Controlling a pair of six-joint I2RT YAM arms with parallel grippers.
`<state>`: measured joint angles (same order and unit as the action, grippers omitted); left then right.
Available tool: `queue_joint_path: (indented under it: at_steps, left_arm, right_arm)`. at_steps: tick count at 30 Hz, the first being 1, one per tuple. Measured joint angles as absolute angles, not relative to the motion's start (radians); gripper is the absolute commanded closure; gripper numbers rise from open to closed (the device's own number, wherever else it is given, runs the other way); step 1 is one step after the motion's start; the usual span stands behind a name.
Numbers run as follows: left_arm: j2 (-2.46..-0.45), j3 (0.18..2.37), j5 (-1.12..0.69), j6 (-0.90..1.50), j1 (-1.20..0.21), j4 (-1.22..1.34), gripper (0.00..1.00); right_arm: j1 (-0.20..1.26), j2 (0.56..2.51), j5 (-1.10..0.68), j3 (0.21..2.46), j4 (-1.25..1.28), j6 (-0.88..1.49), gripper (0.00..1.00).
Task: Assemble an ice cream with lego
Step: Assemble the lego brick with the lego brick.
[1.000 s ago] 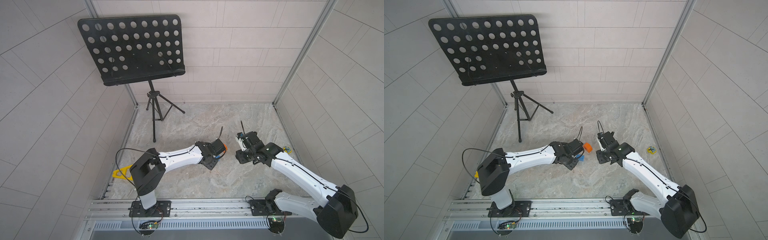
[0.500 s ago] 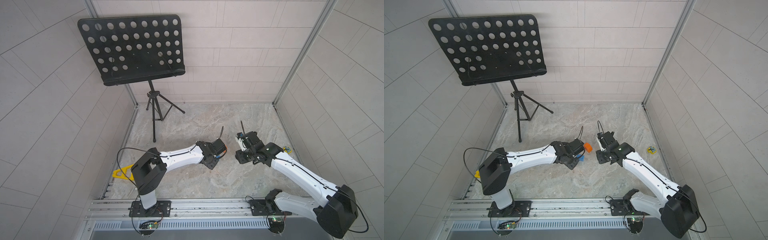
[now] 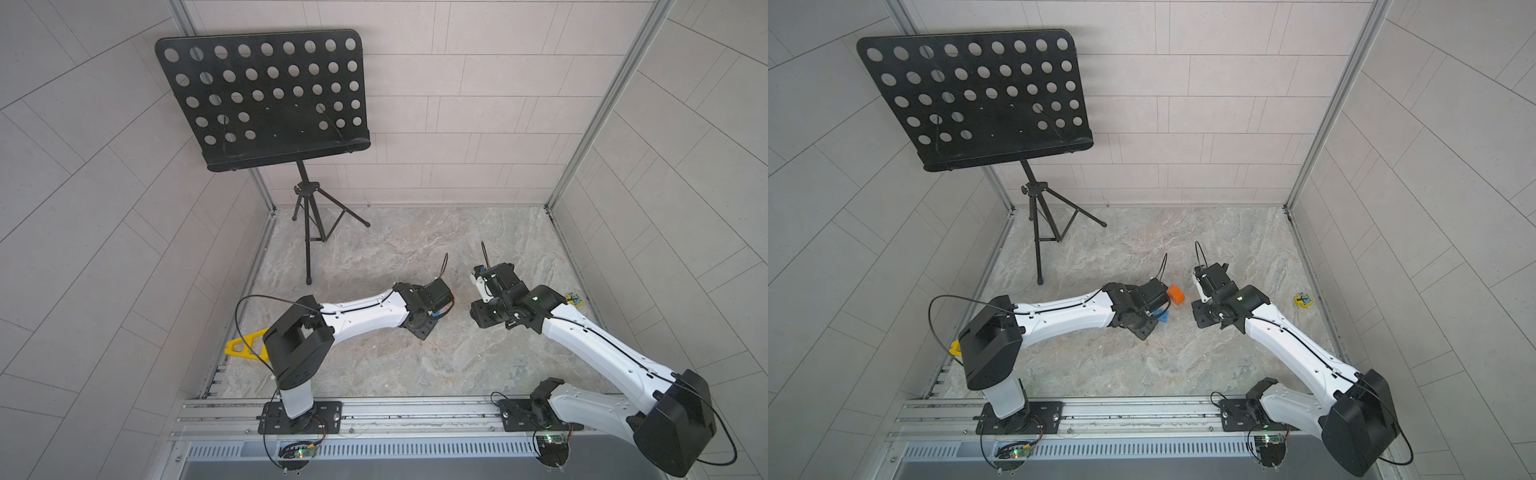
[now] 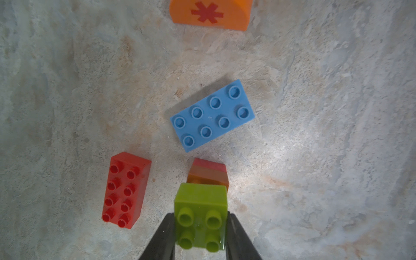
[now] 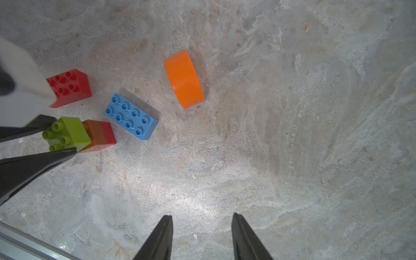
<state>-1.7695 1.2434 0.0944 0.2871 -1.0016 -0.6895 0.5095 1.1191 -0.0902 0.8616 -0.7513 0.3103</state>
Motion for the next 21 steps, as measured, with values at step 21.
queue_joint_path:
  at_steps: [21]
  left_arm:
    - [-1.790, 1.290, 0.097, 0.174, -1.002, -0.755, 0.68]
  right_arm:
    - [0.509, 1.119, -0.098, 0.862, -0.748, 0.310, 0.52]
